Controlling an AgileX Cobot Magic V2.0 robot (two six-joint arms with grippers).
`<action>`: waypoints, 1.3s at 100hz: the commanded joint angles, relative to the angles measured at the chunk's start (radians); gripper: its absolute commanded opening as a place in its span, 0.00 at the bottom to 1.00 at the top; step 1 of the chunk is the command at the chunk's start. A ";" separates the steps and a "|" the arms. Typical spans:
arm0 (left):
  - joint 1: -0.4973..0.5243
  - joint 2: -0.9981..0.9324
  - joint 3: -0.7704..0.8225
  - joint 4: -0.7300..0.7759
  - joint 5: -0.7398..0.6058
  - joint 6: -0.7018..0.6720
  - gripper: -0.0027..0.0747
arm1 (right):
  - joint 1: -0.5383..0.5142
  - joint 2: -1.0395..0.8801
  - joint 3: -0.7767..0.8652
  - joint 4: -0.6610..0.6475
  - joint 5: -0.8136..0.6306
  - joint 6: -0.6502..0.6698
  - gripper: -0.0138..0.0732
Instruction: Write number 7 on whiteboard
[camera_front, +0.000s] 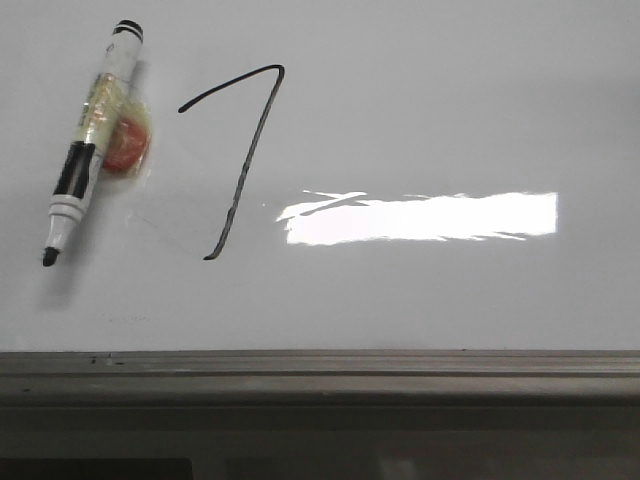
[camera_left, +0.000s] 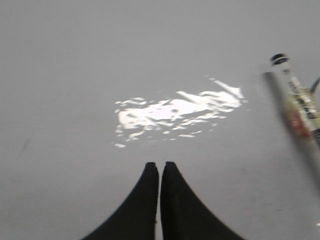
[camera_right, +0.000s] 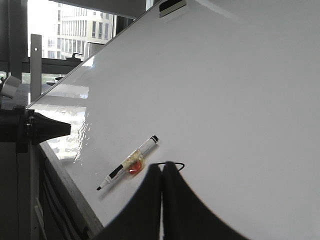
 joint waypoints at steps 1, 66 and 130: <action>0.093 -0.012 0.001 0.002 -0.079 -0.002 0.01 | -0.005 0.011 -0.020 -0.017 -0.070 -0.006 0.08; 0.238 -0.052 0.106 -0.050 0.095 -0.007 0.01 | -0.005 0.011 -0.020 -0.017 -0.070 -0.006 0.08; 0.238 -0.052 0.106 -0.050 0.095 -0.007 0.01 | -0.005 0.011 -0.020 -0.017 -0.070 -0.006 0.08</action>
